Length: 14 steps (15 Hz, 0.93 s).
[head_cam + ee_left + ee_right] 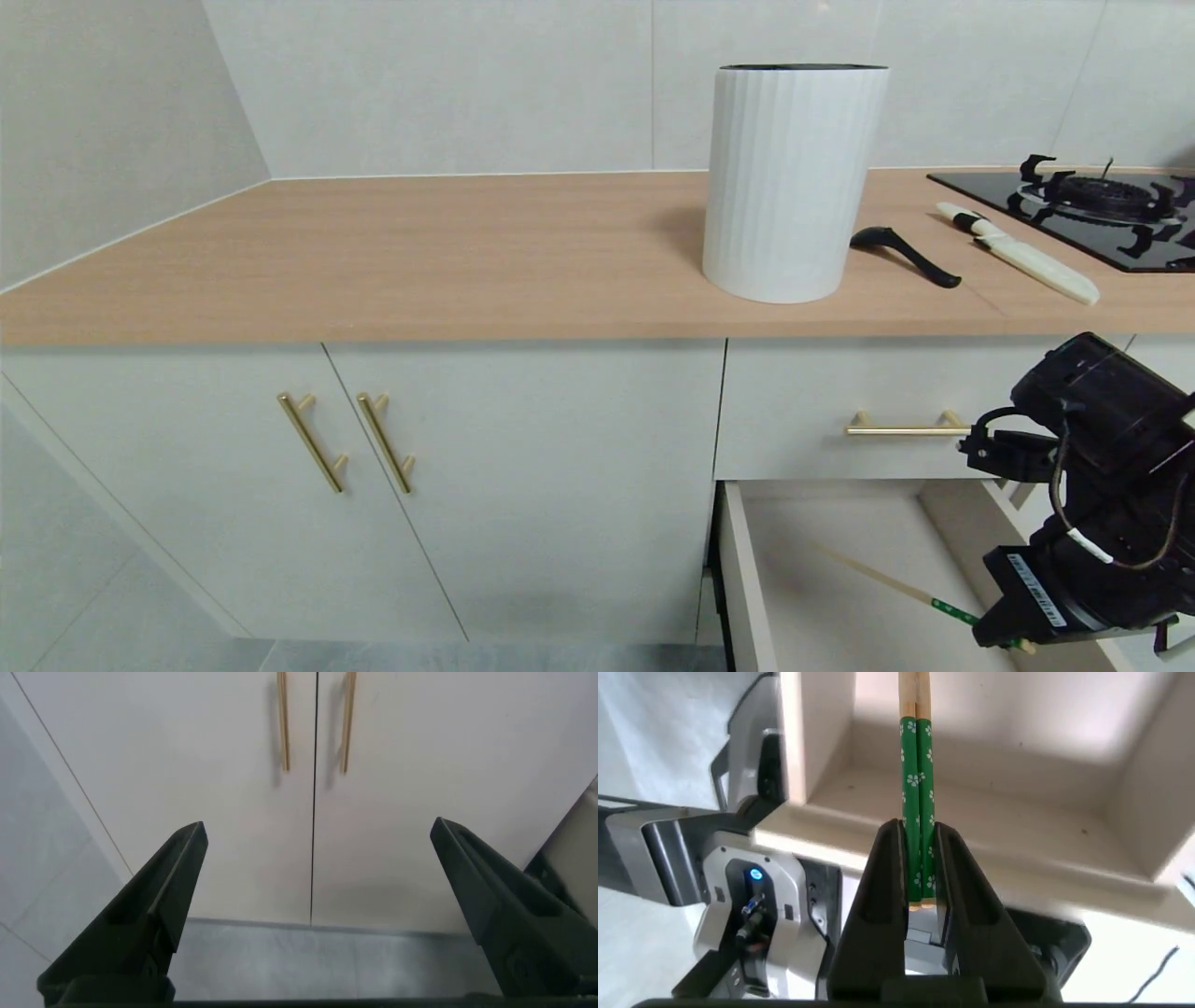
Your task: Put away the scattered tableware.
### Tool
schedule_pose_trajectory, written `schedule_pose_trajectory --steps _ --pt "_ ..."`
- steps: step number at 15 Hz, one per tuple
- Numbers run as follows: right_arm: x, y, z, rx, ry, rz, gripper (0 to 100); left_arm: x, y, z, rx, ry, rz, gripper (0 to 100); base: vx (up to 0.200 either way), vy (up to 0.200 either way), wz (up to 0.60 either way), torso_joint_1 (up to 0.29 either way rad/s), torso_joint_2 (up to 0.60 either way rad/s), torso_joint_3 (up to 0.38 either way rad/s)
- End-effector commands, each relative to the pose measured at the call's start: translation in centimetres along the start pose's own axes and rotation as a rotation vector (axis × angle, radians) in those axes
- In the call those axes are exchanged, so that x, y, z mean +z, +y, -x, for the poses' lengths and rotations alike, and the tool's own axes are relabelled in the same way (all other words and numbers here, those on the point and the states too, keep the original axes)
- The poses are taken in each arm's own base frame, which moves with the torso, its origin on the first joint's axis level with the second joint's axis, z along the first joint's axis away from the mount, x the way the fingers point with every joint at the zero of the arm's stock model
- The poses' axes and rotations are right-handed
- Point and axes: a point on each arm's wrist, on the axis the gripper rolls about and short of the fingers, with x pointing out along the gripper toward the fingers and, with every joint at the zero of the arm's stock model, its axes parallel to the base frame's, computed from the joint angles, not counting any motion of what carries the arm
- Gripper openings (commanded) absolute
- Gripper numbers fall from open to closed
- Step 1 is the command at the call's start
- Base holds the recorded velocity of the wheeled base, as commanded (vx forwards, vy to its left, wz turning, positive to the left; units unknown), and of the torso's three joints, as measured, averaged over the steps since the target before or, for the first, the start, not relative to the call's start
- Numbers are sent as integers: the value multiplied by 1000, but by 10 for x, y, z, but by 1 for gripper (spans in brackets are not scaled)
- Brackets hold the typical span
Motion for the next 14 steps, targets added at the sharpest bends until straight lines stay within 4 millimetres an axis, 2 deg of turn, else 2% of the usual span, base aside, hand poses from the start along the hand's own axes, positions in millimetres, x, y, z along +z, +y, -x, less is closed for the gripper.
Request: schedule_pose_trajectory --steps 1,5,9,13,14 --pt "-1 -1 -3 -8 -6 1 0 0 0 0 1 0 1 100 0 0 0 -129 452 330" --pt "-1 0 -2 -17 -22 4 0 0 0 0 1 0 1 100 0 0 0 -78 376 284" --pt "2 0 -4 -23 -46 4 0 0 0 0 1 0 1 100 0 0 0 -17 50 33" --pt "16 2 -28 -13 -122 -39 0 0 0 0 1 0 1 100 0 0 0 0 0 0" --pt "22 1 -50 -22 -126 -61 0 0 0 0 1 0 1 100 0 0 0 0 0 0"
